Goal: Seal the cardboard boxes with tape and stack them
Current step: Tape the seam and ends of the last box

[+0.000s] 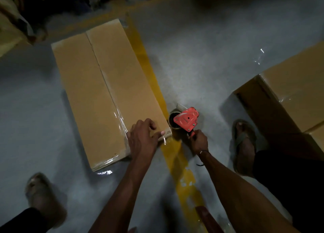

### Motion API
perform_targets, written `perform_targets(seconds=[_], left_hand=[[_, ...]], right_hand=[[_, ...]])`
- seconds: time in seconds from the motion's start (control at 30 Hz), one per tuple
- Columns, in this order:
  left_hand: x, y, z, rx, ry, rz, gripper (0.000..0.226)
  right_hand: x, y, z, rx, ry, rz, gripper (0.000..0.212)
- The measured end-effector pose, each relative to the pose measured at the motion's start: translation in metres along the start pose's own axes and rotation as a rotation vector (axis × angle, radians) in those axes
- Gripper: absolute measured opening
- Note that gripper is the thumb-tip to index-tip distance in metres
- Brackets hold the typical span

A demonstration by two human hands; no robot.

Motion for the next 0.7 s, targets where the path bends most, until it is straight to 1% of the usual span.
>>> perform_targets(seconds=[0.1,0.17,0.2,0.23,0.27,0.3,0.33,0.37,0.43,0.5,0.53,0.6,0.63,0.7], left_hand=[[0.0,0.001,-0.002,0.01,-0.016,0.008,0.03],[0.0,0.002,-0.003,0.008,-0.027,0.018,0.031],[-0.001,0.002,-0.003,0.008,-0.027,0.024,0.031],[-0.001,0.002,-0.003,0.009,-0.029,0.027,0.031],[-0.001,0.002,-0.003,0.008,-0.036,0.033,0.032],[-0.001,0.002,-0.003,0.007,-0.044,0.04,0.032],[-0.001,0.001,-0.003,0.006,-0.047,0.048,0.033],[-0.001,0.001,-0.003,0.005,-0.049,0.051,0.033],[-0.002,0.0,-0.003,0.011,-0.061,0.049,0.034],[-0.001,-0.002,-0.005,0.013,-0.072,0.046,0.034],[-0.001,0.0,-0.006,0.016,-0.073,0.04,0.035],[0.0,0.0,-0.006,0.018,-0.071,0.028,0.036],[0.0,0.0,-0.007,0.019,-0.072,0.022,0.037],[0.001,0.0,-0.008,0.022,-0.074,0.011,0.037]], right_hand=[[-0.003,-0.001,0.002,0.045,0.039,-0.028,0.023],[0.003,-0.01,0.008,0.019,0.079,-0.105,0.037],[0.009,-0.019,0.013,-0.052,0.091,-0.17,0.042],[0.016,-0.029,0.019,-0.147,0.085,-0.241,0.042],[0.025,-0.037,0.024,-0.227,0.091,-0.3,0.038],[0.032,-0.041,0.029,-0.271,0.1,-0.348,0.033],[0.04,-0.041,0.034,-0.251,0.118,-0.426,0.032],[0.051,-0.038,0.04,-0.179,0.14,-0.564,0.037],[0.076,-0.023,0.051,0.063,0.224,-0.84,0.047],[0.109,-0.016,0.068,0.251,0.24,-0.981,0.043],[0.121,-0.012,0.075,0.288,0.224,-1.013,0.037],[0.137,-0.005,0.082,0.304,0.195,-1.08,0.026],[0.139,-0.001,0.083,0.294,0.204,-1.127,0.027],[0.137,0.004,0.083,0.278,0.2,-1.17,0.035]])
Point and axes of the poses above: each hand's wrist, its own z-axis away from the middle knuckle, its own y-axis out of the palm, x = y × z, the point moved 4 cm from there along -z, towards the middle knuckle, and after that the axes turned 6 degrees about -y, right-handed, at the moved point
